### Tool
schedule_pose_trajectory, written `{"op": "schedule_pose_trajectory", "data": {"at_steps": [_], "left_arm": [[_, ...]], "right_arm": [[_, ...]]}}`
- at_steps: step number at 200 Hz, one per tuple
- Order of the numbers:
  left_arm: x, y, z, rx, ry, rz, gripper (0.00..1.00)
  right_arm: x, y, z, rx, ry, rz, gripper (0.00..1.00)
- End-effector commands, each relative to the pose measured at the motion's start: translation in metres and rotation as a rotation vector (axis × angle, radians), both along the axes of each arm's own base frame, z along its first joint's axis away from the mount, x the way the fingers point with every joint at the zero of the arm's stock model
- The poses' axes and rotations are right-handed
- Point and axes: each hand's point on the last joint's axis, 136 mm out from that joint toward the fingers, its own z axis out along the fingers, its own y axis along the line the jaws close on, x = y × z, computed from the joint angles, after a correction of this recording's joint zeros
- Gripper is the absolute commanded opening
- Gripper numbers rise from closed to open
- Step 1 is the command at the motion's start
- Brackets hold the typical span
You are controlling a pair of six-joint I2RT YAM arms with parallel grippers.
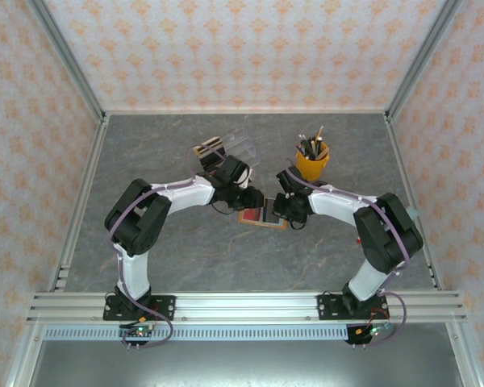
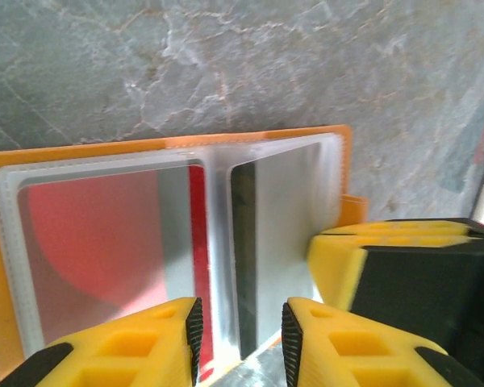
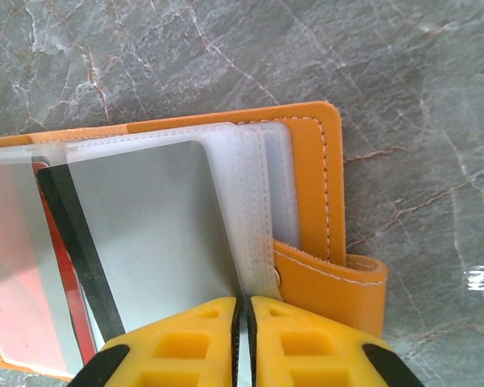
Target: Take the credit cards out of the card holder
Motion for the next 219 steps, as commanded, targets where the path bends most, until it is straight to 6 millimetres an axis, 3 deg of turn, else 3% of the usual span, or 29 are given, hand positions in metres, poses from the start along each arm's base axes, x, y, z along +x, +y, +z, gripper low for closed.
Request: {"op": "schedule_pose_trajectory", "data": {"at_steps": [1, 40, 43, 51, 125, 169, 219], "left_arm": [[-0.003, -0.01, 0.02, -0.073, 0.008, 0.017, 0.34], [-0.008, -0.021, 0.012, -0.071, 0.04, 0.028, 0.32], [-0.009, -0.02, 0.0, -0.053, 0.062, 0.031, 0.32], [-0.009, -0.019, -0.007, -0.043, 0.074, 0.04, 0.31], [-0.012, -0.018, -0.034, -0.013, 0.112, 0.054, 0.29], [-0.011, -0.016, -0.036, 0.001, 0.103, 0.055, 0.29], [-0.011, -0.033, -0.028, -0.104, 0.112, 0.023, 0.28]], "right_arm": [[-0.016, -0.019, -0.023, -0.074, 0.072, -0.033, 0.14], [-0.016, -0.019, -0.024, -0.073, 0.074, -0.033, 0.14], [-0.017, -0.019, -0.024, -0.073, 0.075, -0.034, 0.14], [-0.016, -0.019, -0.024, -0.072, 0.074, -0.033, 0.14], [-0.019, -0.021, -0.028, -0.087, 0.093, -0.032, 0.13], [-0.02, -0.021, -0.029, -0.09, 0.098, -0.031, 0.13], [-0.02, -0.02, -0.029, -0.083, 0.1, -0.031, 0.12]]}}
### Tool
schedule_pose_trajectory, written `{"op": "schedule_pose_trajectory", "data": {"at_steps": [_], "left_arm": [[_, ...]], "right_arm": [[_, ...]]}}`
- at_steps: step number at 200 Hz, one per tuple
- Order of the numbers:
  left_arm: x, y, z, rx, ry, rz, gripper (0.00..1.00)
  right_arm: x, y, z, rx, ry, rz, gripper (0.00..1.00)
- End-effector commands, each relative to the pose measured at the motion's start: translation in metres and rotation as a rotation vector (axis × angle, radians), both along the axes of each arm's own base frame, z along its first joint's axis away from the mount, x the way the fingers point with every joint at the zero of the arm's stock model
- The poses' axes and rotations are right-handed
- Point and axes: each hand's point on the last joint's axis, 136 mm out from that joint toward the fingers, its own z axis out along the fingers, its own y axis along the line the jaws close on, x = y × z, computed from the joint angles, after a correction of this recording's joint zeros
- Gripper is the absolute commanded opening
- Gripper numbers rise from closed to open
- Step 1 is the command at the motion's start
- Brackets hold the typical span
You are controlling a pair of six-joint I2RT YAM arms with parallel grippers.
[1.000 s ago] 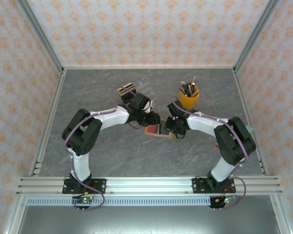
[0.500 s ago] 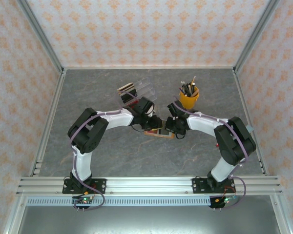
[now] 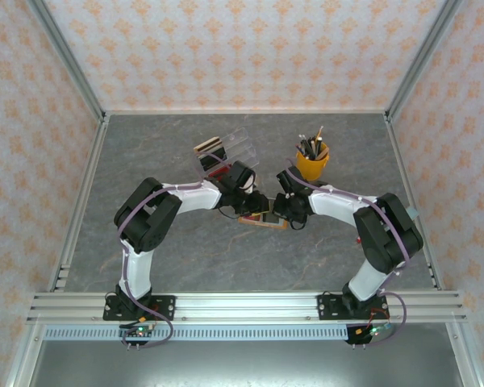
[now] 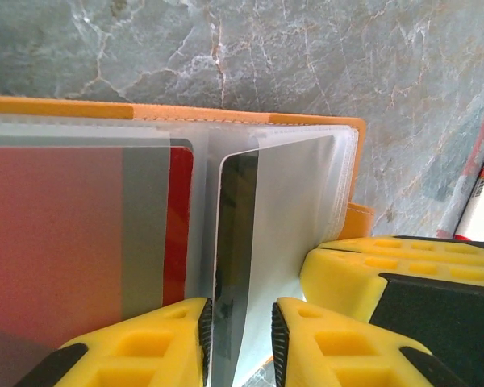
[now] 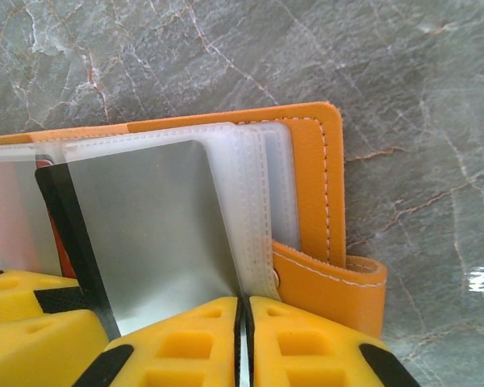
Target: Take the credit cards out of the card holder
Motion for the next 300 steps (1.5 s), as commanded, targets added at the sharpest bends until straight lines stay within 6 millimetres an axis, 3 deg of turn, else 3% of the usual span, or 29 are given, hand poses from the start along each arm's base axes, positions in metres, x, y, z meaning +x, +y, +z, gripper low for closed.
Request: {"op": "schedule_pose_trajectory", "data": {"at_steps": [1, 63, 141, 156, 183, 250, 300], "left_arm": [[-0.002, -0.011, -0.004, -0.059, 0.01, -0.02, 0.28], [-0.001, -0.011, -0.004, -0.064, 0.008, -0.024, 0.23], [0.004, -0.012, 0.037, -0.223, -0.082, -0.042, 0.06], [0.003, -0.007, 0.035, -0.2, -0.083, -0.042, 0.0], [0.0, 0.008, 0.021, -0.108, -0.077, -0.036, 0.0], [-0.012, 0.059, 0.045, 0.133, -0.188, -0.121, 0.0], [-0.012, 0.094, 0.101, 0.333, -0.386, -0.232, 0.0]], "right_arm": [[-0.02, -0.02, -0.029, -0.084, 0.102, -0.031, 0.12], [-0.021, -0.021, -0.029, -0.086, 0.104, -0.031, 0.12], [-0.023, -0.034, -0.034, -0.155, 0.114, -0.054, 0.12], [-0.022, -0.034, -0.034, -0.158, 0.114, -0.055, 0.12], [-0.021, -0.035, -0.03, -0.156, 0.099, -0.062, 0.13], [-0.01, -0.026, -0.001, -0.101, 0.022, -0.045, 0.15], [0.008, 0.002, 0.057, 0.066, -0.129, 0.025, 0.32]]}}
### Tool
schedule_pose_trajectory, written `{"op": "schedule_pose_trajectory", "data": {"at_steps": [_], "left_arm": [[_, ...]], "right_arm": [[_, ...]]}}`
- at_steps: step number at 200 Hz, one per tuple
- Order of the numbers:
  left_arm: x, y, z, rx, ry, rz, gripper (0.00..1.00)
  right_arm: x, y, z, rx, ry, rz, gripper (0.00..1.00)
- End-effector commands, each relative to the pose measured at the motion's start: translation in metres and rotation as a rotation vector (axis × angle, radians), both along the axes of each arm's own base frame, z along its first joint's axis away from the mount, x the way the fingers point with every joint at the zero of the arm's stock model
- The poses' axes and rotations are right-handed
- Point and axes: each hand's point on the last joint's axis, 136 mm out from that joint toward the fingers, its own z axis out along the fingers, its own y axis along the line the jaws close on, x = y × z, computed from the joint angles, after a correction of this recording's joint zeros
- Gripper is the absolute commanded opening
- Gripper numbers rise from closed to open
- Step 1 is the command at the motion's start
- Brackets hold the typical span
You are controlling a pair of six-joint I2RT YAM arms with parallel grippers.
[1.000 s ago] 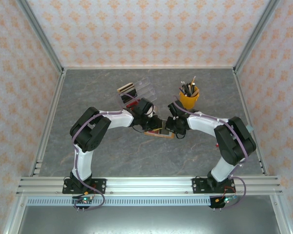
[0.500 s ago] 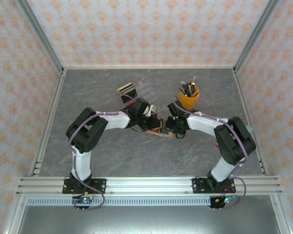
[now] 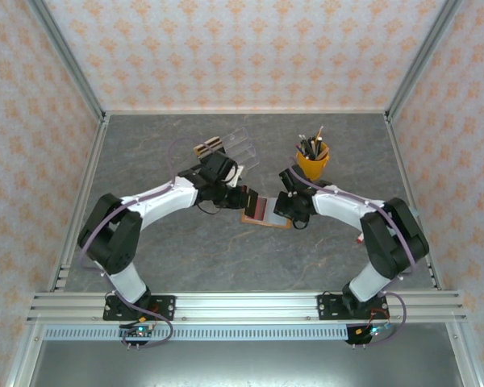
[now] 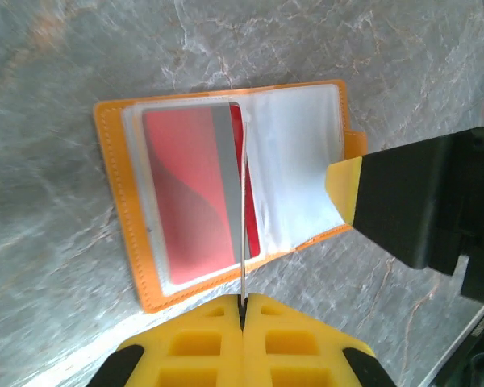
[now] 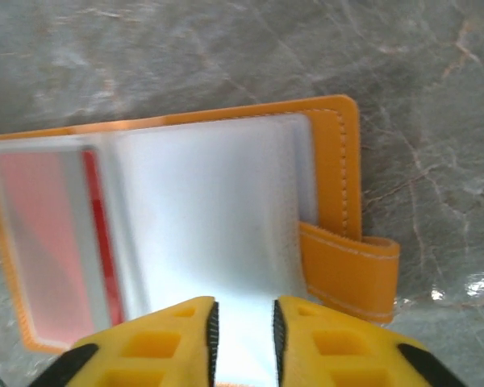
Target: Take the credit cards out of the card holder
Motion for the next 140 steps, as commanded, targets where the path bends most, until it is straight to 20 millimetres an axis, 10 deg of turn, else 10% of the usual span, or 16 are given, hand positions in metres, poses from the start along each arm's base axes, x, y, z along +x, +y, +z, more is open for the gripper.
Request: {"op": "schedule_pose_trajectory", "data": {"at_steps": [1, 73, 140], "left_arm": [[0.001, 0.03, 0.031, 0.169, -0.136, -0.069, 0.0], [0.049, 0.098, 0.116, 0.548, -0.424, -0.013, 0.0], [0.096, 0.11, 0.125, 0.605, -0.521, -0.216, 0.0]], "right_arm": [[0.008, 0.006, 0.037, 0.058, -0.09, 0.025, 0.32], [0.022, 0.017, 0.091, 0.129, -0.231, 0.058, 0.73], [0.027, 0.026, 0.081, 0.132, -0.218, 0.108, 0.96]]}}
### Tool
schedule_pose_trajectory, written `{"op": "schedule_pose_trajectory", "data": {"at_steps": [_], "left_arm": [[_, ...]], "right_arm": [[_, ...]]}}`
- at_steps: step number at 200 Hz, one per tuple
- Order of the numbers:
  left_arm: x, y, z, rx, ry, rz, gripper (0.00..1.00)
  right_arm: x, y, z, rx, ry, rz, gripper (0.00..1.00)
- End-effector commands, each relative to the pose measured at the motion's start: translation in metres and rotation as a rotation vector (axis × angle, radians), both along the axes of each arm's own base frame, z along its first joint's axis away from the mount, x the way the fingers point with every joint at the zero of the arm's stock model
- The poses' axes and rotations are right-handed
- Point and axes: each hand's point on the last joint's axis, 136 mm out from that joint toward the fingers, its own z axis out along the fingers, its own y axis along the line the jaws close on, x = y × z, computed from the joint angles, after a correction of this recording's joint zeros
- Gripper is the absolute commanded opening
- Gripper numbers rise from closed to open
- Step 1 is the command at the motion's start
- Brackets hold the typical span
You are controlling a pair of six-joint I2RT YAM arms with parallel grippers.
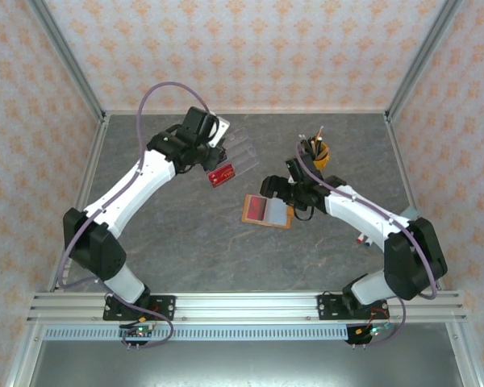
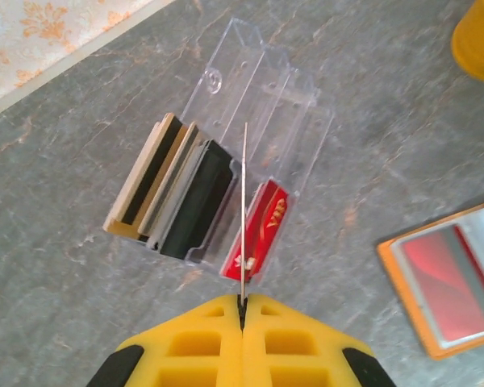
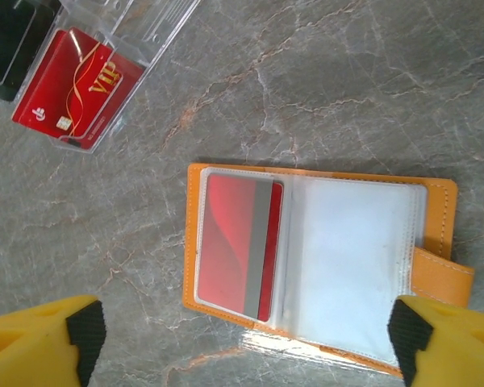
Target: Take the credit cards out of the card holder
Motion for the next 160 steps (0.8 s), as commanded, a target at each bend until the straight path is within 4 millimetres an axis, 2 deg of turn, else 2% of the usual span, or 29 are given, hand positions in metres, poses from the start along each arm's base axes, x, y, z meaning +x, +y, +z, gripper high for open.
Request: {"op": "schedule_pose_trajectory", "data": {"at_steps": [1, 22, 52, 83, 89, 113, 160], "left_arm": [[0.01, 0.006, -0.004, 0.092, 0.023, -0.119, 0.0], [0.013, 0.004, -0.014, 0.093, 0.088, -0.192, 0.0], [0.023, 0.005, -0.026, 0.143, 0.127, -0.228, 0.0], [0.036, 0.018, -0.037, 0.258, 0.148, -0.226, 0.0], [0.04, 0.02, -0.05, 0.288, 0.18, -0.227, 0.0], [0.052, 0.029, -0.058, 0.351, 0.196, -0.21, 0.0], [0.065, 0.027, -0.074, 0.363, 0.232, -0.225, 0.0]], "right_arm": [[0.009, 0.006, 0.007, 0.013, -0.021, 0.02, 0.96], [0.009, 0.007, 0.004, 0.013, -0.02, 0.029, 1.0], [0.008, 0.009, 0.002, 0.015, -0.016, 0.037, 1.0], [0.009, 0.009, 0.001, 0.015, -0.01, 0.031, 1.0], [0.009, 0.009, 0.001, 0.016, -0.01, 0.029, 0.99], [0.01, 0.009, 0.0, 0.018, -0.004, 0.02, 1.0], [0.013, 0.009, 0.003, 0.015, -0.002, 0.013, 1.0]]}}
